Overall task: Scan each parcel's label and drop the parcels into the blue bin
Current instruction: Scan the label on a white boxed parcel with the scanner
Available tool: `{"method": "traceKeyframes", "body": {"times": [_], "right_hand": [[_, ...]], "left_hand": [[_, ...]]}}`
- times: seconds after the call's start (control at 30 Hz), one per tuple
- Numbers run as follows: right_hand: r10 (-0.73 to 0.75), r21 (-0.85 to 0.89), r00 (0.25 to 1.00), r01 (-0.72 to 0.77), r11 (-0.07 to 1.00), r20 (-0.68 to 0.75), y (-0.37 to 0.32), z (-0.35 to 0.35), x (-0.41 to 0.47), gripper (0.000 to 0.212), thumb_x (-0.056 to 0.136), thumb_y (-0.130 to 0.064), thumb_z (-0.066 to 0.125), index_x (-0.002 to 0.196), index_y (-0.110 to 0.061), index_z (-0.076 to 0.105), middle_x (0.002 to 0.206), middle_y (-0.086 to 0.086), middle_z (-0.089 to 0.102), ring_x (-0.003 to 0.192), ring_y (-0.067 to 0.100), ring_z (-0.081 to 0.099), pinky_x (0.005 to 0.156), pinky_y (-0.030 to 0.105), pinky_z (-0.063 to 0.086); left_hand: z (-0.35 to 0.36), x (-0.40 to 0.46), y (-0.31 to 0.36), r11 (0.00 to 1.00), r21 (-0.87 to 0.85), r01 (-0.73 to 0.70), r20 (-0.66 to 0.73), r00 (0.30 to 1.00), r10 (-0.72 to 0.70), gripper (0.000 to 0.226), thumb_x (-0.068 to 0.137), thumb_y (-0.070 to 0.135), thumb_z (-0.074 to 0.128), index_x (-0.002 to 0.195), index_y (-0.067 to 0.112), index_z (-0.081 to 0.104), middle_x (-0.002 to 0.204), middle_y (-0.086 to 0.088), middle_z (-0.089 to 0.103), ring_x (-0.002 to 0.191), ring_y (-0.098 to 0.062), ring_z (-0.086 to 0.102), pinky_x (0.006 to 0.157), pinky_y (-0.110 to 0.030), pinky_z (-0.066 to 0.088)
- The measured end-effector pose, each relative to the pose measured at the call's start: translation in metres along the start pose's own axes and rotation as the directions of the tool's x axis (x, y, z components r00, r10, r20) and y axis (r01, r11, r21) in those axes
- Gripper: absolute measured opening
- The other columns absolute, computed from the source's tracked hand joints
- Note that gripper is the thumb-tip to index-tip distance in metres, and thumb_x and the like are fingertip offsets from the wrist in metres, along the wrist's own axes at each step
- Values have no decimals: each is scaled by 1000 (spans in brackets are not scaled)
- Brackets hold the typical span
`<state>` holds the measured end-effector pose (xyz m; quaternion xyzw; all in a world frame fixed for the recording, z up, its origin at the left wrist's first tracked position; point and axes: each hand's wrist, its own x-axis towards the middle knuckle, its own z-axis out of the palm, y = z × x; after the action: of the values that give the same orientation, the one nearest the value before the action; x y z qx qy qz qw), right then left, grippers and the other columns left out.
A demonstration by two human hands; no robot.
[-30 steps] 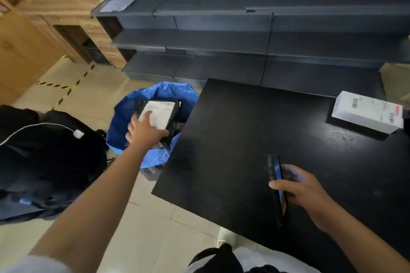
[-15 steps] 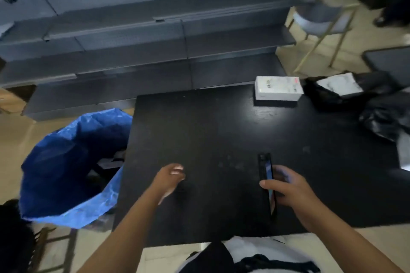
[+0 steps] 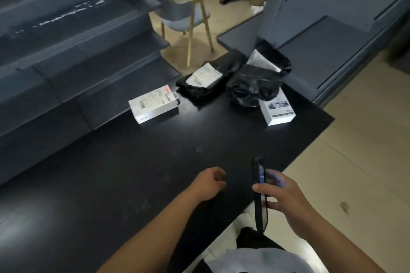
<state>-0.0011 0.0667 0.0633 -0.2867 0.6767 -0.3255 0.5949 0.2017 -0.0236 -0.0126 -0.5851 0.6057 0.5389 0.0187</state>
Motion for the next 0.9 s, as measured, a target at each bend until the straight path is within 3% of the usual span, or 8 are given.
{"method": "traceKeyframes", "body": {"times": [0.13,0.23,0.33,0.47,0.67,0.77,0.9], "right_hand": [[60,52,995,-56,997,-75,-2,-63,19,45,87,-19,79,127,-22,59,123,6,64,111,28,62,91,45,54],[90,87,987,-79,993,-135,-9,-110,31,40,86,-18,80,122,-24,63,121,8,65,112,31,62,94,50,57],[93,133,975,-67,989,-200,-14,-151,41,55,73,-26,88,123,-22,64,121,10,65,113,33,62,89,46,57],[93,161,953,-47,986,-290,-19,-197,50,77,58,-43,79,130,-23,62,123,10,66,116,35,62,100,55,55],[96,184,923,-28,982,-371,-14,-233,57,110,36,-61,77,137,-22,58,131,9,62,119,35,61,102,57,54],[112,207,923,-37,978,-367,-14,-235,58,113,34,-62,78,138,-22,57,133,11,62,121,36,59,103,58,53],[105,217,937,-31,976,-335,-20,-225,65,111,37,-60,78,139,-21,56,133,10,62,120,35,60,100,55,55]], "left_hand": [[30,72,84,999,51,-3,-104,995,8,56,91,33,71,142,23,51,140,-4,53,124,-21,55,101,-32,46],[52,123,156,993,-113,39,-285,956,-70,70,86,39,76,147,21,45,147,-9,46,133,-28,47,110,-42,42],[75,164,218,968,-217,123,-394,897,-202,94,81,46,79,155,20,28,154,-12,32,142,-32,33,114,-49,32],[101,213,269,942,-238,237,-472,819,-325,119,73,59,80,158,17,7,159,-16,15,143,-34,25,116,-49,26],[109,252,291,902,-291,320,-568,701,-432,130,69,56,85,158,8,4,157,-18,19,139,-33,31,116,-45,30],[107,251,282,919,-214,332,-577,715,-393,125,69,53,85,157,6,8,152,-18,26,135,-33,34,114,-44,31],[108,221,248,948,-65,311,-544,786,-295,122,70,51,84,157,11,9,151,-19,25,137,-36,31,115,-46,30]]}}
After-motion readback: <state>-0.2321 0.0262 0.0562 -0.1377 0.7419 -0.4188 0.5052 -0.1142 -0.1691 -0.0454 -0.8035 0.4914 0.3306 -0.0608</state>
